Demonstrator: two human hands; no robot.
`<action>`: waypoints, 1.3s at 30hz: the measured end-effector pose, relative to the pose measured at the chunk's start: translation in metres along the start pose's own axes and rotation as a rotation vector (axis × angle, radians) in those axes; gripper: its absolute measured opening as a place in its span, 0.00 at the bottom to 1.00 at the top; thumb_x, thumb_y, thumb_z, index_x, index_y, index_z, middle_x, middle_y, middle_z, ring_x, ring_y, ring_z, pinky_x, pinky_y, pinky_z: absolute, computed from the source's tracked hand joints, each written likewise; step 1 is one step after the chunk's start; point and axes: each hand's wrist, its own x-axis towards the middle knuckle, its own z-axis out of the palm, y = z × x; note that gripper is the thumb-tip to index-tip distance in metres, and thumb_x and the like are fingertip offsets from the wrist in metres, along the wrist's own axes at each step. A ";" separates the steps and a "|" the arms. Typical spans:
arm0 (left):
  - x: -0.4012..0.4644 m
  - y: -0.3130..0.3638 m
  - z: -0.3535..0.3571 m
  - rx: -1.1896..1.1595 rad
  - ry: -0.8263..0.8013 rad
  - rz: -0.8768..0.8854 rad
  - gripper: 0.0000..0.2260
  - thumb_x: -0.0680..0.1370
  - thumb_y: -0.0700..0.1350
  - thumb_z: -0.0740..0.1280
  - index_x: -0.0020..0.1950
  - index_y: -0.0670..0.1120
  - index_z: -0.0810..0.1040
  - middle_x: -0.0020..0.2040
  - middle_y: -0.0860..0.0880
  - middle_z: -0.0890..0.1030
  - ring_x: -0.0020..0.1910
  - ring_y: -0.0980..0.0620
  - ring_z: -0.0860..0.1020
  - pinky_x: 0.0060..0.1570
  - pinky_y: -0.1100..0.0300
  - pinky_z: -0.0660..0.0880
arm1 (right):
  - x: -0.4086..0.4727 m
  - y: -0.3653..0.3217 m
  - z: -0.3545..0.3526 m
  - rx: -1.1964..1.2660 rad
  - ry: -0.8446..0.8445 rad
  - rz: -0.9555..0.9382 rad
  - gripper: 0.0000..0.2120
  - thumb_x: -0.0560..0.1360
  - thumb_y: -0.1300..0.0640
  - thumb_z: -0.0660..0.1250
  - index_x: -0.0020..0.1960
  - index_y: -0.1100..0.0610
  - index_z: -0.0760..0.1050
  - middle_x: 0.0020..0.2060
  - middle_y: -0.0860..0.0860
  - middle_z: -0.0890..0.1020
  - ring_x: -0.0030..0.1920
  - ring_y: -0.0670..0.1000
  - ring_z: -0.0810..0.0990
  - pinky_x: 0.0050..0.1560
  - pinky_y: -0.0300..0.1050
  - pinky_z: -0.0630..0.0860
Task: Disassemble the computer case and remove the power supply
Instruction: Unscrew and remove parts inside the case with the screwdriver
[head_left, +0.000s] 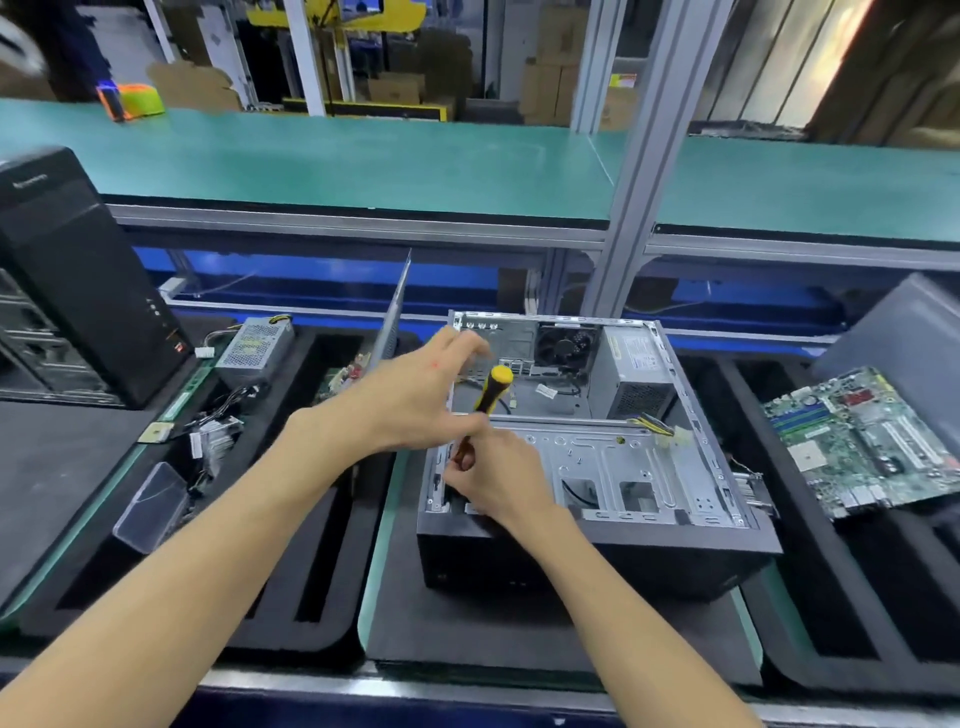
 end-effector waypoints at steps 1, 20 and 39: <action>0.001 0.001 0.003 -0.100 -0.047 0.021 0.26 0.76 0.54 0.71 0.71 0.55 0.64 0.60 0.60 0.69 0.43 0.60 0.77 0.47 0.59 0.74 | 0.000 -0.001 0.000 0.002 -0.001 -0.002 0.08 0.72 0.52 0.66 0.37 0.51 0.69 0.33 0.47 0.79 0.35 0.54 0.76 0.35 0.46 0.68; 0.013 -0.006 0.011 -0.359 0.191 0.071 0.07 0.77 0.45 0.72 0.53 0.48 0.77 0.42 0.56 0.82 0.38 0.65 0.77 0.39 0.74 0.70 | 0.006 0.001 -0.004 0.053 -0.059 0.061 0.12 0.68 0.50 0.67 0.32 0.51 0.66 0.28 0.46 0.75 0.33 0.53 0.76 0.34 0.46 0.70; 0.075 0.066 0.026 -0.771 0.346 0.125 0.06 0.78 0.40 0.71 0.52 0.43 0.77 0.44 0.48 0.85 0.43 0.53 0.84 0.48 0.57 0.81 | -0.036 0.120 -0.078 0.083 0.137 0.343 0.11 0.67 0.47 0.73 0.35 0.47 0.71 0.28 0.44 0.74 0.30 0.43 0.73 0.32 0.41 0.65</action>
